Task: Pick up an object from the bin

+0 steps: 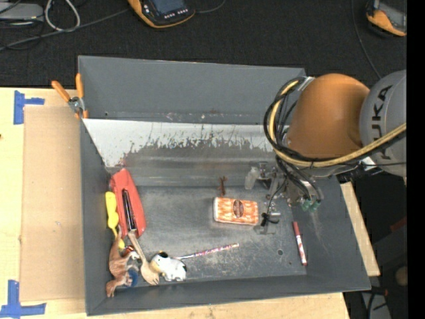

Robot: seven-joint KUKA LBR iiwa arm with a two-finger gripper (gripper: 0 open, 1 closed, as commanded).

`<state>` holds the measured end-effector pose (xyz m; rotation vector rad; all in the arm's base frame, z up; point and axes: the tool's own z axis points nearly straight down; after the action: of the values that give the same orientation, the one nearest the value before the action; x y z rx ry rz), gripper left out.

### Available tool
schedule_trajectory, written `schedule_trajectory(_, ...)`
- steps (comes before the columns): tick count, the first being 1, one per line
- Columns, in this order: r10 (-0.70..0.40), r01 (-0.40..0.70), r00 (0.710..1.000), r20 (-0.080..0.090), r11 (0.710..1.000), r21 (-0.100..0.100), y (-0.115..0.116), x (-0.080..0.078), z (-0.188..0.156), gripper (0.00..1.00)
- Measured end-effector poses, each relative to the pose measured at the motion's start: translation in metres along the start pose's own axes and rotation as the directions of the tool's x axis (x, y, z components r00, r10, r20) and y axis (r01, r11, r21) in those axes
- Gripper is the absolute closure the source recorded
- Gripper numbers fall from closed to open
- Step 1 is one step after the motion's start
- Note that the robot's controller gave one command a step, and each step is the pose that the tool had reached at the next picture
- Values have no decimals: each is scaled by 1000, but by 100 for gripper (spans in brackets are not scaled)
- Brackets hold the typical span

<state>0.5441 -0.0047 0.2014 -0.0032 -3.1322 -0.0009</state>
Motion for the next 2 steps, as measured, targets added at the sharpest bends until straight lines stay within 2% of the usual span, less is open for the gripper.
schedule_trajectory(1, 0, 0, 1000, 8, 1000, 0, 0, -1, -5, 0)
schedule_trajectory(2, 38, -38, 999, 12, 999, -1, 15, -10, 50, 0)
